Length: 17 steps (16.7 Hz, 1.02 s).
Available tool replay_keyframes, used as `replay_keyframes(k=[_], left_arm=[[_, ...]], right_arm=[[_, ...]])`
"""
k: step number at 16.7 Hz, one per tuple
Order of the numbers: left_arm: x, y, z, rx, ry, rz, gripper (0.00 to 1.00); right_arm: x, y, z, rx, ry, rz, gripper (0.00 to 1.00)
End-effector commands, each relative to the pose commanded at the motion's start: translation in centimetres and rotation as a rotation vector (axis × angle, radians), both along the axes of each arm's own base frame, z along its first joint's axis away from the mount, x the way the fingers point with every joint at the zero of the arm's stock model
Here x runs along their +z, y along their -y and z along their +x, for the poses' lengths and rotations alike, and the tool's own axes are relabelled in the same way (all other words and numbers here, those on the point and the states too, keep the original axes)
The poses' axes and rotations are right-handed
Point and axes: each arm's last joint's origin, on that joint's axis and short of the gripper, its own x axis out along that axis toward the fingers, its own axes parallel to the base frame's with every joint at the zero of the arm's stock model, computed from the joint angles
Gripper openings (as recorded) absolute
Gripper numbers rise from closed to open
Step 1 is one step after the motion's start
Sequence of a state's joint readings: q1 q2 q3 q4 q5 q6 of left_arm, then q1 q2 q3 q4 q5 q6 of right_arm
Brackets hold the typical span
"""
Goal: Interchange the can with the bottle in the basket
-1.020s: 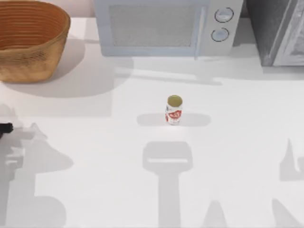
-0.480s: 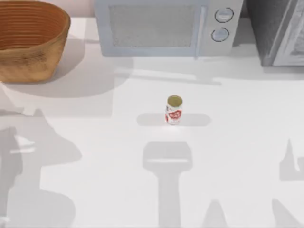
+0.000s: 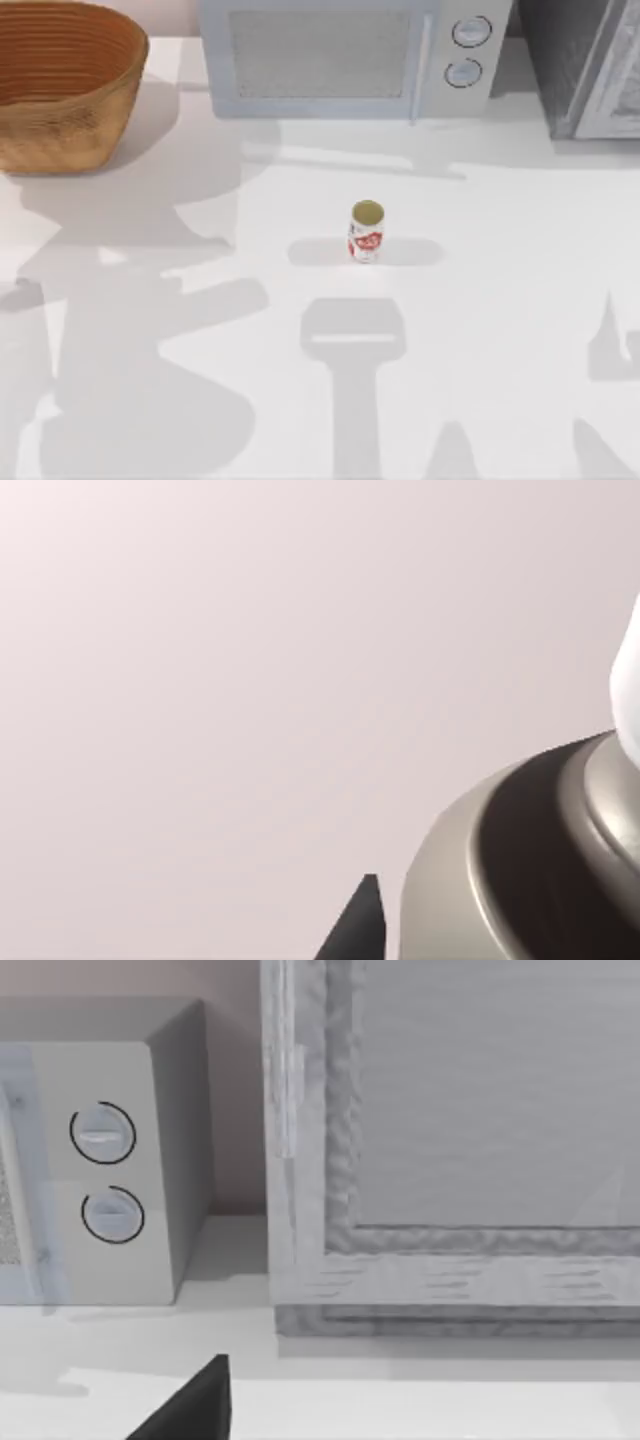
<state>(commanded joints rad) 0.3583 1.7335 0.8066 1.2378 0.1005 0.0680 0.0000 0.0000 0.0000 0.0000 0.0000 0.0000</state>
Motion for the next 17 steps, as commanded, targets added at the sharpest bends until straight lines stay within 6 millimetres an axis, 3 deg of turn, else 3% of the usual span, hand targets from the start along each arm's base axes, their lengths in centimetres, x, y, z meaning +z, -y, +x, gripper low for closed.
replay_keyframes(k=[5, 9, 17], left_arm=[[6.1, 1.3, 2.6, -0.026, 0.005, -0.017, 0.00], [9.3, 3.8, 4.1, -0.105, -0.092, -0.052, 0.00], [9.8, 8.6, 5.1, -0.269, -0.442, -0.128, 0.00]], right_arm=[[0.0, 0.0, 0.0, 0.000, 0.000, 0.000, 1.00], [0.0, 0.0, 0.0, 0.000, 0.000, 0.000, 1.00], [0.0, 0.0, 0.0, 0.000, 0.000, 0.000, 1.00]])
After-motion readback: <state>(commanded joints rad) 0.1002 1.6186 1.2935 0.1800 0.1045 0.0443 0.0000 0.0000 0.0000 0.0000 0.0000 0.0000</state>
